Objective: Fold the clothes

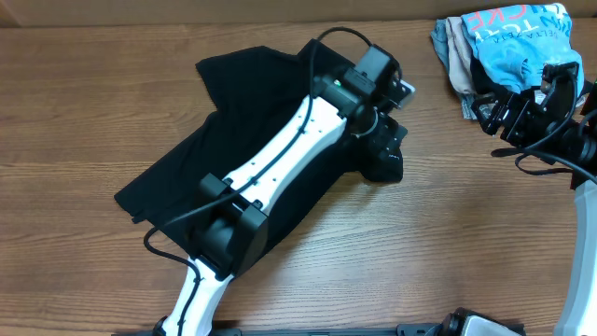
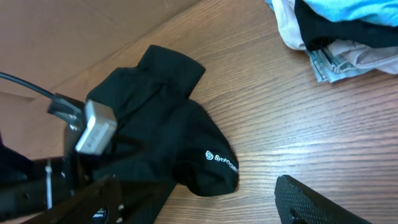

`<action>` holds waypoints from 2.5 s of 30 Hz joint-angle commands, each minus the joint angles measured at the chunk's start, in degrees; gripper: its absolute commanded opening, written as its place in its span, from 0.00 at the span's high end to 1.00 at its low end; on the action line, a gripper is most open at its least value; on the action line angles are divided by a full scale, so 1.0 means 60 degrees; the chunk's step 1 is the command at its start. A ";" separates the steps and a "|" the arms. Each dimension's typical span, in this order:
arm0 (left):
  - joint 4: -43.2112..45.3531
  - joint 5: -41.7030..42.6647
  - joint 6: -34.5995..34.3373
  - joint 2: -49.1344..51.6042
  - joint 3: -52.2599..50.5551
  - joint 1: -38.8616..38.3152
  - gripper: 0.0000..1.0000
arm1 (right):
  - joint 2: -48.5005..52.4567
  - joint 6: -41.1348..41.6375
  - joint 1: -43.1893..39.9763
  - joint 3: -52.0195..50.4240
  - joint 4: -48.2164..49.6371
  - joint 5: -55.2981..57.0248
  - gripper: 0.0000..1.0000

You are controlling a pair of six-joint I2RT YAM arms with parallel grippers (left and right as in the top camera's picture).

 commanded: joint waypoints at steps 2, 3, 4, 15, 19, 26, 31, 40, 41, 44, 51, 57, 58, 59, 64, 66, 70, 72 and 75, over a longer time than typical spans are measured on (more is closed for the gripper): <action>-0.0852 -0.0342 -0.0280 -0.0222 0.1432 0.1042 0.00 | -0.0131 -0.0033 -0.0040 0.0240 0.0124 -0.0007 0.17; -0.1107 -0.0339 -0.0419 -0.0222 0.1770 0.1279 0.00 | -0.0131 -0.0033 -0.0036 0.0240 0.0124 -0.0007 0.17; -0.1359 -0.0339 -0.0510 -0.0222 0.2120 0.1585 0.00 | -0.0131 -0.0033 -0.0004 0.0237 0.0124 -0.0007 0.17; -0.1373 -0.1982 -0.0477 0.0353 0.2510 0.4801 0.00 | 0.0186 -0.0109 0.0969 0.0189 0.0015 0.0521 0.17; -0.1118 -0.1996 -0.0769 0.0987 0.2510 0.5654 0.03 | 0.0452 -0.0102 0.1610 0.0189 0.0018 0.0787 0.18; -0.0175 -0.2007 -0.1093 0.2244 0.2510 0.6470 0.21 | 0.0718 -0.0102 0.2459 0.0189 0.0047 0.1290 0.18; 0.0266 -0.2364 -0.1800 0.2856 0.2510 0.6663 0.24 | 0.0805 -0.0102 0.2565 0.0189 0.0040 0.1290 0.21; 0.0903 -0.2426 -0.2062 0.3880 0.2510 0.6703 0.50 | 0.0831 -0.0102 0.2565 0.0186 0.0062 0.1290 0.21; 0.0943 -0.2426 -0.2062 0.4007 0.2510 0.6703 0.50 | 0.0831 -0.0098 0.2565 0.0186 0.0051 0.1290 0.21; 0.0962 -0.2430 -0.2058 0.4149 0.2506 0.6703 0.50 | 0.0831 -0.0102 0.2565 0.0186 0.0055 0.1290 0.21; 0.1679 -0.2787 -0.2055 0.4171 0.2514 0.6710 0.96 | 0.0831 -0.0102 0.2565 0.0182 -0.0004 0.1290 0.22; 0.2397 -0.3453 -0.1887 0.4160 0.3701 0.6714 0.96 | 0.0841 -0.0102 0.2565 0.0178 -0.0025 0.1290 0.25; 0.2546 -0.3614 -0.1869 0.4160 0.4073 0.6717 0.96 | 0.0841 -0.0102 0.2565 0.0178 -0.0025 0.1290 0.25; 0.2758 -0.3810 -0.1869 0.4160 0.4433 0.6728 0.96 | 0.0852 -0.0102 0.2565 0.0175 -0.0022 0.1293 0.25; 0.4025 -0.4273 -0.1869 0.4160 0.5635 0.6776 0.68 | 0.0984 -0.0102 0.2565 0.0171 -0.0025 0.1290 0.25; 0.3789 -0.4113 -0.1876 0.4156 0.6124 0.6790 0.23 | 0.1086 -0.0102 0.2565 0.0171 -0.0022 0.1290 0.25; 0.2295 -0.3279 -0.1872 0.4153 0.7165 0.6750 0.00 | 0.1140 -0.0106 0.2565 0.0175 0.0117 0.1417 0.24; 0.1224 -0.2656 -0.1876 0.4142 0.7879 0.6747 0.00 | 0.1140 -0.0102 0.2565 0.0175 0.0288 0.1428 0.22; -0.0750 -0.1421 -0.1880 0.4087 0.9158 0.6747 0.00 | 0.1140 -0.0102 0.2565 0.0175 0.0430 0.1432 0.21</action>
